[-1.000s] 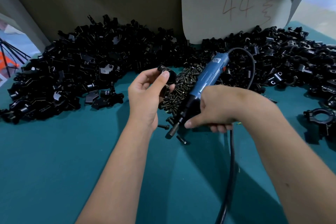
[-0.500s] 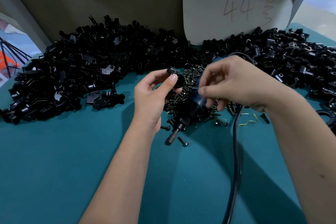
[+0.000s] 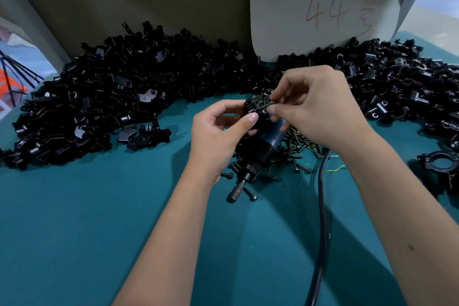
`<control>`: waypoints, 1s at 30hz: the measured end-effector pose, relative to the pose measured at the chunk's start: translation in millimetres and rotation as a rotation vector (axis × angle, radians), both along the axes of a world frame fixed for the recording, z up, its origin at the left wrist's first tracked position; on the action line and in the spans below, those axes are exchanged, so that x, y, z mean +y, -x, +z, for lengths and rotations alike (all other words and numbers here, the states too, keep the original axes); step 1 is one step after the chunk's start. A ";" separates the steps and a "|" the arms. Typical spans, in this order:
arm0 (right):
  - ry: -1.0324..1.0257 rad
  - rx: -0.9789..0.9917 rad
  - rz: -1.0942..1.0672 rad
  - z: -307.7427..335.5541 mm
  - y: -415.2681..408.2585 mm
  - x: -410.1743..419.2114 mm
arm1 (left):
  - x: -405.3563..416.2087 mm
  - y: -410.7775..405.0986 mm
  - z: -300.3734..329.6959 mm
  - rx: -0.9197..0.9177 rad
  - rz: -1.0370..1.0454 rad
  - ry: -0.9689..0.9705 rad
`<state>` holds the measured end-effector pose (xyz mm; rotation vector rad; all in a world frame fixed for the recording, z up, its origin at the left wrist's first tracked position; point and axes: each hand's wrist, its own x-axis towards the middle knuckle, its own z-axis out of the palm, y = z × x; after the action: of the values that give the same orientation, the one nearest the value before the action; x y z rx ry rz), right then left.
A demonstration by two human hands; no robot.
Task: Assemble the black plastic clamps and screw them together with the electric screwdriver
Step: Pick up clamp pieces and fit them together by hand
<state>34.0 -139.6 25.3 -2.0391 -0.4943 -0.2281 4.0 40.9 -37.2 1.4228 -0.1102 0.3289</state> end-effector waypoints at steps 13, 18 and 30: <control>-0.084 0.093 0.172 -12.4 -12.2 -10.0 | -2.0 4.8 3.4 0.033 -0.056 0.054; -0.229 0.140 0.228 -21.7 -12.9 -9.7 | -6.5 7.3 6.5 0.053 -0.096 0.172; -0.275 0.119 0.270 -17.3 -12.1 -6.8 | -7.9 5.1 5.9 0.087 -0.105 0.257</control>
<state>46.1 -146.4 8.1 -1.6868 -0.6212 -0.0097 -1.2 33.1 -31.3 1.1703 -0.0685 0.1863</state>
